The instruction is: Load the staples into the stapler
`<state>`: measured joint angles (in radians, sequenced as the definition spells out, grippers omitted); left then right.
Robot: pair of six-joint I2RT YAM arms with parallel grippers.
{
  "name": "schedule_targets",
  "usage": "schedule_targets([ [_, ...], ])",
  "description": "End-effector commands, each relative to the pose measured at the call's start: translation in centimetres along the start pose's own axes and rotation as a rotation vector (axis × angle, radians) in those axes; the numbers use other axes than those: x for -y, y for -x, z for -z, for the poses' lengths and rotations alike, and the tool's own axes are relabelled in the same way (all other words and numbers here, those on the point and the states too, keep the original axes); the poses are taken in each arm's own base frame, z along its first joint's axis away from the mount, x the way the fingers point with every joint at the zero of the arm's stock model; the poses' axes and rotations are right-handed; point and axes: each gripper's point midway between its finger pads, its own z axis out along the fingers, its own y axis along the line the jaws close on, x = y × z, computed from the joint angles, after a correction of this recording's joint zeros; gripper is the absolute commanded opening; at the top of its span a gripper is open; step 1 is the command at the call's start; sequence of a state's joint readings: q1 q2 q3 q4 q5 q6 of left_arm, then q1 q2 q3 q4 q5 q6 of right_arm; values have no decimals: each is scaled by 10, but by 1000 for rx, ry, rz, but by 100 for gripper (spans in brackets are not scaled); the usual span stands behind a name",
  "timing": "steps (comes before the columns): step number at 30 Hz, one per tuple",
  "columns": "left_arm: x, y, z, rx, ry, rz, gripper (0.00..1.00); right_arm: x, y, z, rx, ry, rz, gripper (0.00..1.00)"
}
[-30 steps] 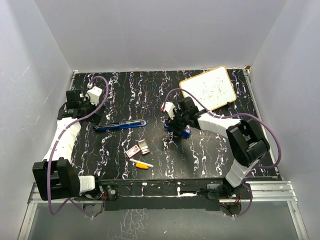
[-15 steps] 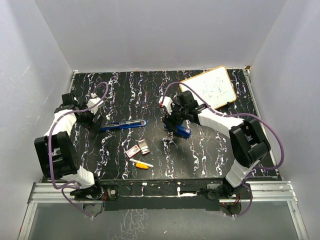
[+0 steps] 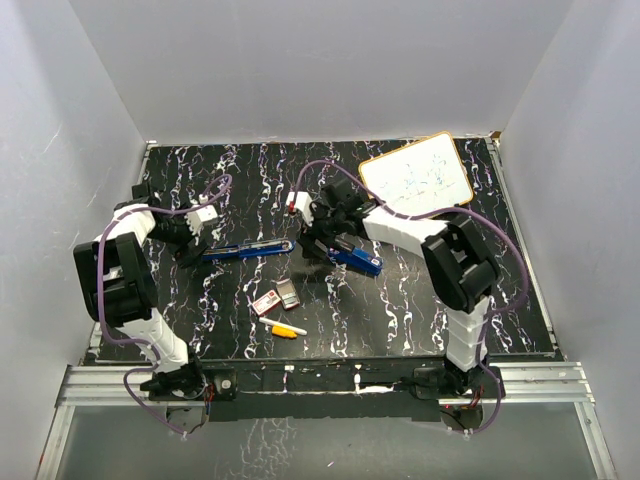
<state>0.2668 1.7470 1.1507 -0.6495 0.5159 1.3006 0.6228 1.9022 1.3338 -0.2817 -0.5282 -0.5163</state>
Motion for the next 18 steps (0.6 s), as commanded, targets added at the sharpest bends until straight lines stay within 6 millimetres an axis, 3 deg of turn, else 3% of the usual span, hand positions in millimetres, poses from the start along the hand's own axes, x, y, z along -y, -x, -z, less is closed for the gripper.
schedule_targets([
  [1,3,13,-1,84,-27,-133,91,5,33,-21,85,25,21,73],
  [10,15,-8,-17,39,-101,-212,74,17,28,-72,74,63,3,73],
  [18,27,-10,-17,40,-145,-273,60,14,24,-99,53,90,23,67],
])
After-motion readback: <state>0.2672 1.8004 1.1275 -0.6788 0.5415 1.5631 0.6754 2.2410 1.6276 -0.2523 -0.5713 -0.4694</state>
